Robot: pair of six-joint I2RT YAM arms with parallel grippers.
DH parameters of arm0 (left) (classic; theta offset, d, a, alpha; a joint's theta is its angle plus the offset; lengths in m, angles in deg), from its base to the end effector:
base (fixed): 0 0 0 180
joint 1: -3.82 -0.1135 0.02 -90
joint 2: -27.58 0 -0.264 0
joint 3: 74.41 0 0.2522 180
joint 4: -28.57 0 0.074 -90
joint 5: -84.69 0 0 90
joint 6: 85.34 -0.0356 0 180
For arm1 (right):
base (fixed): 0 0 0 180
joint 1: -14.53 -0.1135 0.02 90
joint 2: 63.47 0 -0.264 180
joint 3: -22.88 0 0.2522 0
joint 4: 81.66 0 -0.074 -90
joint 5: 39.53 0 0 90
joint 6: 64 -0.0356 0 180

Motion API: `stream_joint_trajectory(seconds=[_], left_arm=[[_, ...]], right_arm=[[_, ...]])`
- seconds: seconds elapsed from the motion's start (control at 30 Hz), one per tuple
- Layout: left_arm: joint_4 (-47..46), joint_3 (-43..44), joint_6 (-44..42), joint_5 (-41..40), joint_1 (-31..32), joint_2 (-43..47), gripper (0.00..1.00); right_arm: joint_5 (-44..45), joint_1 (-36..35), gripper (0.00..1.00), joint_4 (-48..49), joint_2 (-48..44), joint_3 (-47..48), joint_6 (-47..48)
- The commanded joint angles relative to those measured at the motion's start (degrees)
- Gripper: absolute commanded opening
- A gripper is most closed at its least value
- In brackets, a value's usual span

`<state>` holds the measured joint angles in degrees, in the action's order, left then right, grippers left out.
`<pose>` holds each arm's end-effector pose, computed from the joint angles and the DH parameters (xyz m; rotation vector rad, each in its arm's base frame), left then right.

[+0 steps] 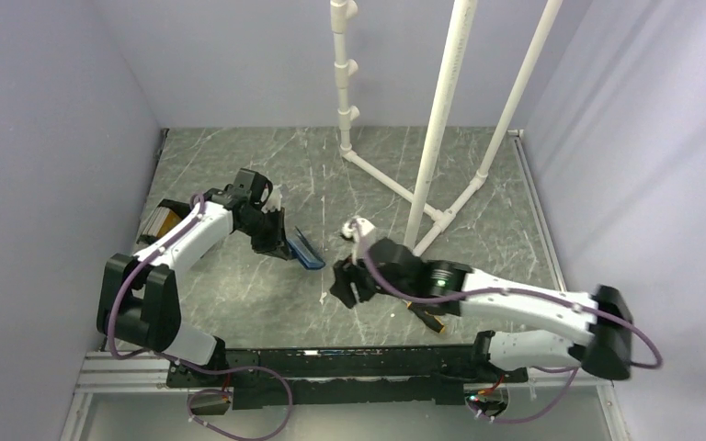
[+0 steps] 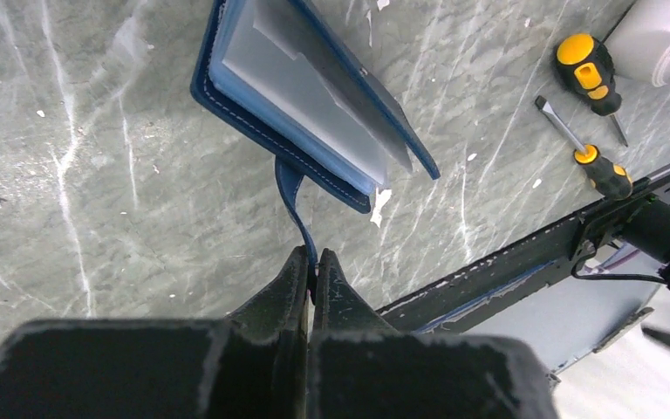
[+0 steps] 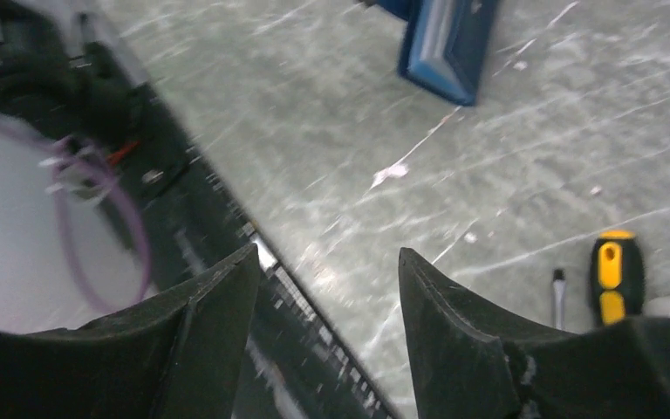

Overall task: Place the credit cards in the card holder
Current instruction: Open the card holder at the center of the board.

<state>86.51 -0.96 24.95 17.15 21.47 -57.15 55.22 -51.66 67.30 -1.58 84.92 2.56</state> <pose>0.2637 -0.0982 0.2271 0.0380 2.8453 -0.7034 0.1003 0.2200 0.2908 -0.7621 2.0907 0.8236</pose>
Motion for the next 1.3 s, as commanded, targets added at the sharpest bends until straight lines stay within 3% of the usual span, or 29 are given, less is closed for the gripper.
stream_joint_trajectory(seconds=[0.0,0.2,0.5,0.7,1.03,1.1,1.27], left_arm=[[1.07,-1.13,-3.71,-1.75,-0.16,1.38,0.0],[-1.09,-2.73,-5.08,-1.19,-0.25,1.3,0.0],[-1.14,-3.03,-5.93,-1.8,-0.34,1.75,0.0],[-1.29,-3.08,-6.14,-1.37,-0.34,1.97,0.0],[-1.38,-3.26,-6.39,-1.66,-0.34,2.7,0.0],[-1.63,-3.41,-6.36,-1.47,-0.34,3.08,0.0],[-0.6,-3.35,-5.66,-6.46,-0.34,3.16,0.0]], right_arm=[[18.87,-0.69,0.63,6.07,14.69,8.68,5.18],[18.17,0.84,0.64,10.73,30.41,16.68,8.79],[3.6,4.35,0.69,28.24,34.25,10.07,14.77],[0.31,4.78,0.69,33.32,35.93,9.43,17.14],[8.0,6.83,0.62,35.54,41.74,9.92,11.33],[7.15,8.19,0.53,36.65,41.53,8.86,9.61],[9.94,9.76,0.1,33.05,40.1,9.17,7.34]])
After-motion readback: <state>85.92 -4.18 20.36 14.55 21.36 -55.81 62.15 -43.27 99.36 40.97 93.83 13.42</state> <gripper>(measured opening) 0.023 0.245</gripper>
